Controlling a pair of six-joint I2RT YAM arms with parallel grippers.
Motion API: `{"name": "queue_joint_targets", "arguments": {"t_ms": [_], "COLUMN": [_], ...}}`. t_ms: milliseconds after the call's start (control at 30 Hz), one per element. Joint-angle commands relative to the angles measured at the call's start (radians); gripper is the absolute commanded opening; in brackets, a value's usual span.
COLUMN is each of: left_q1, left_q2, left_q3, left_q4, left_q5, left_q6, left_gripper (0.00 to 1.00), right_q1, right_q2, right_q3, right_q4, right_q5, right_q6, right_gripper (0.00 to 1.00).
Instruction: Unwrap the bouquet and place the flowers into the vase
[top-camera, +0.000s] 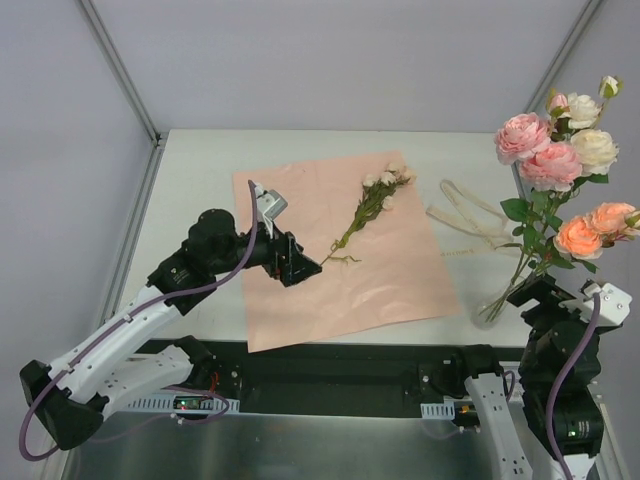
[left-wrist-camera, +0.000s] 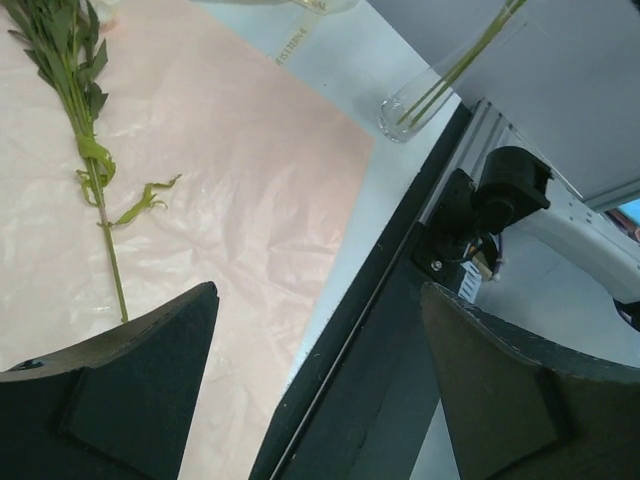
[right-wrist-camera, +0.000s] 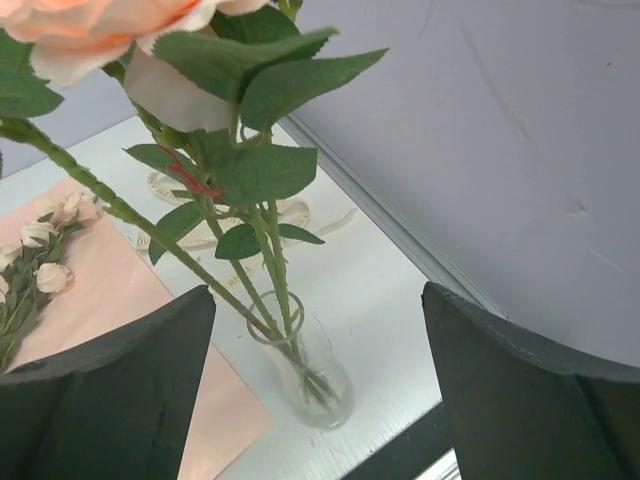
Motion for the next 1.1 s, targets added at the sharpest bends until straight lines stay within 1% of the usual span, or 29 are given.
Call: {"name": "queue_joint_targets", "arguments": {"t_ms": [0,33,67,100,167,233,300,367,400,433,467,533,567,667,833,867,933,1067], "left_q1": [0.009,0.007,0.007,0.007,0.007,0.007,0.007,0.009,0.009,0.009,0.007,0.007,0.009,0.009,0.007,0.004,0.0,-0.017], "left_q2": [0.074,0.094,0.113,0.157,0.208,0.29,0.381,0.441,0.503,0.534,0.6,0.665,0.723,0.812,0.901,0.921,0.937,0.973], "left_q3": [0.028,0.037,0.055,0.065,0.095,0.121,0.161,0.204,0.218,0.25,0.269,0.321,0.336,0.378,0.404,0.407,0.41,0.416], "left_q4": [-0.004,-0.018,-0.034,-0.052,-0.074,-0.109,-0.141,-0.189,-0.204,-0.239,-0.254,-0.297,-0.308,-0.336,-0.356,-0.363,-0.365,-0.374], "left_q5": [-0.047,-0.061,-0.082,-0.087,-0.102,-0.13,-0.177,-0.214,-0.251,-0.265,-0.274,-0.294,-0.297,-0.306,-0.326,-0.317,-0.314,-0.335], "left_q6": [-0.014,-0.013,-0.011,-0.005,-0.002,0.01,0.028,0.047,0.062,0.071,0.079,0.093,0.096,0.102,0.104,0.104,0.099,0.098], "left_gripper": [0.78,0.75,0.73,0.68,0.65,0.61,0.59,0.59,0.6,0.63,0.64,0.65,0.64,0.57,0.52,0.49,0.46,0.42], "right_q1": [-0.005,-0.006,-0.006,-0.006,-0.006,-0.006,-0.005,-0.006,-0.006,-0.005,-0.005,-0.005,-0.005,-0.003,0.0,-0.003,-0.001,0.0], "right_q2": [0.0,0.003,0.009,0.009,0.012,0.008,0.003,0.003,0.005,0.009,0.015,0.025,0.032,0.048,0.04,0.038,0.045,0.049], "right_q3": [0.095,0.121,0.133,0.144,0.176,0.199,0.241,0.267,0.293,0.304,0.313,0.325,0.328,0.337,0.301,0.29,0.255,0.21], "right_q4": [-0.094,-0.118,-0.125,-0.132,-0.155,-0.174,-0.185,-0.204,-0.211,-0.224,-0.231,-0.249,-0.254,-0.267,-0.245,-0.24,-0.231,-0.208], "right_q5": [-0.041,-0.059,-0.113,-0.145,-0.235,-0.277,-0.323,-0.38,-0.406,-0.437,-0.511,-0.605,-0.706,-0.832,-0.921,-0.938,-0.99,-1.046], "right_q6": [0.013,0.007,-0.025,-0.042,-0.089,-0.112,-0.14,-0.152,-0.162,-0.165,-0.168,-0.177,-0.183,-0.192,-0.151,-0.145,-0.139,-0.116], "right_gripper": [0.87,0.87,0.88,0.88,0.88,0.91,0.93,0.95,0.95,0.95,0.95,0.95,0.95,0.96,0.96,0.97,0.97,0.97]}}
